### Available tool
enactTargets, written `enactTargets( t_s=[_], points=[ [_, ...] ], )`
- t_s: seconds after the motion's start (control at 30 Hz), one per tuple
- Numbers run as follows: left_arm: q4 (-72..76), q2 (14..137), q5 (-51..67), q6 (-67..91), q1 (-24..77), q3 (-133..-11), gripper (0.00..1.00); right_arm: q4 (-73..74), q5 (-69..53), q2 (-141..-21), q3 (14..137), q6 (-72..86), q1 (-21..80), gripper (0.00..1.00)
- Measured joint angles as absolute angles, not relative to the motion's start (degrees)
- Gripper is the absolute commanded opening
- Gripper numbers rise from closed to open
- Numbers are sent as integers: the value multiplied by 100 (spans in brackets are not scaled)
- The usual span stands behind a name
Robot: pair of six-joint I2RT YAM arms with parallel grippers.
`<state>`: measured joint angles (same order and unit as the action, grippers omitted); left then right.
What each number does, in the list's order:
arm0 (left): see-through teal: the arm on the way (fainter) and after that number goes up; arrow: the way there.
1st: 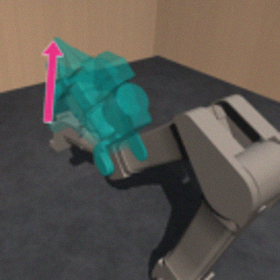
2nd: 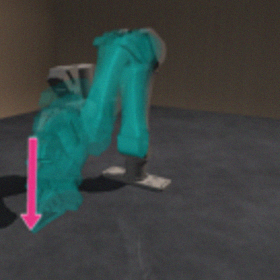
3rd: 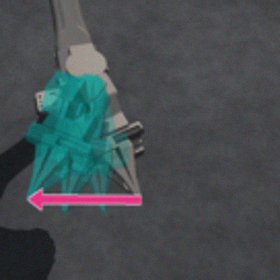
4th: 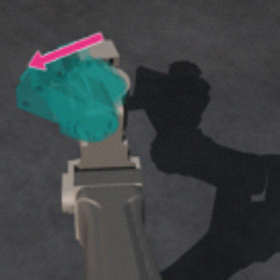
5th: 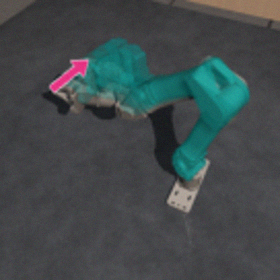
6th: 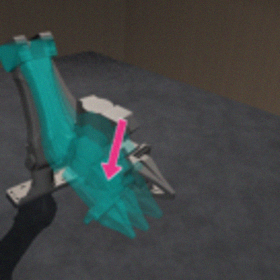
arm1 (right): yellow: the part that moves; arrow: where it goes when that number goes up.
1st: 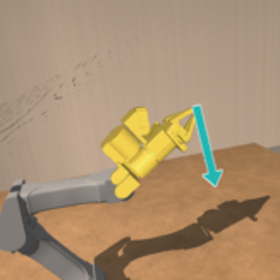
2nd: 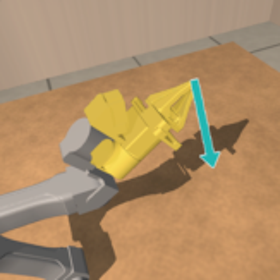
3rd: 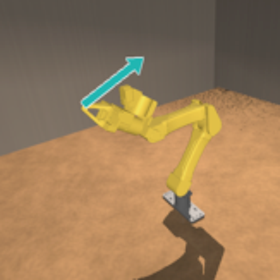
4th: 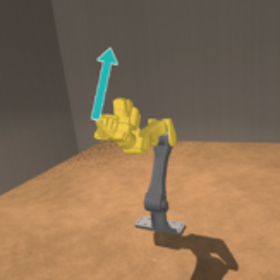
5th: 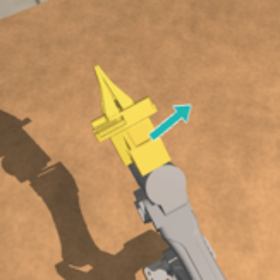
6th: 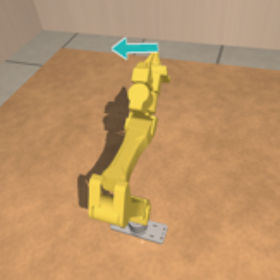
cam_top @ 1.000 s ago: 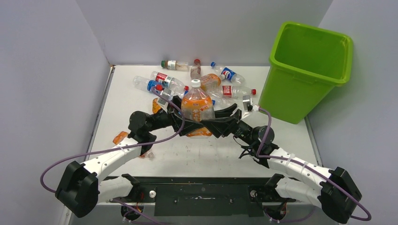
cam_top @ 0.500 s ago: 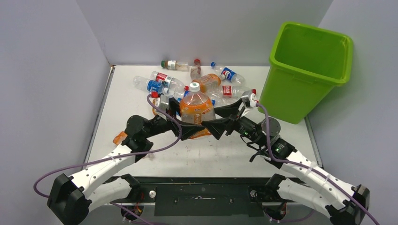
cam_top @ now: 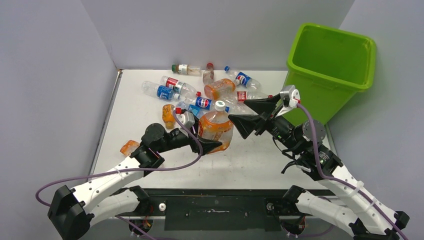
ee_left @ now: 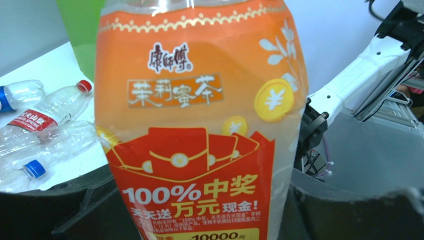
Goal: Put the plastic bottles in the bin
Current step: Place the plastic bottle in the trash bin.
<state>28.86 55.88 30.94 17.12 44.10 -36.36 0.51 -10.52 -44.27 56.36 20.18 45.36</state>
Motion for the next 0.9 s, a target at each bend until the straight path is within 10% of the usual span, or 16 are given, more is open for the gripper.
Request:
enactTargets(
  t_s=[0.3,0.53,0.8,0.9],
  points=[
    [2497,5553,2899,1269,4613,-3636,0,255,-941,-5240,6388,2029,4536,100],
    [2399,5533,2803,1155,4648,-3636,0,478,-1236,-5771,6388,2228,4550,84],
    [2139,5535,2692,1146,4722,-3614,1,676,-1402,-5896,6396,2265,4779,38],
    [2053,5535,2637,1138,4751,-3594,15,738,-1391,-5913,6429,2191,4801,13]
  ],
)
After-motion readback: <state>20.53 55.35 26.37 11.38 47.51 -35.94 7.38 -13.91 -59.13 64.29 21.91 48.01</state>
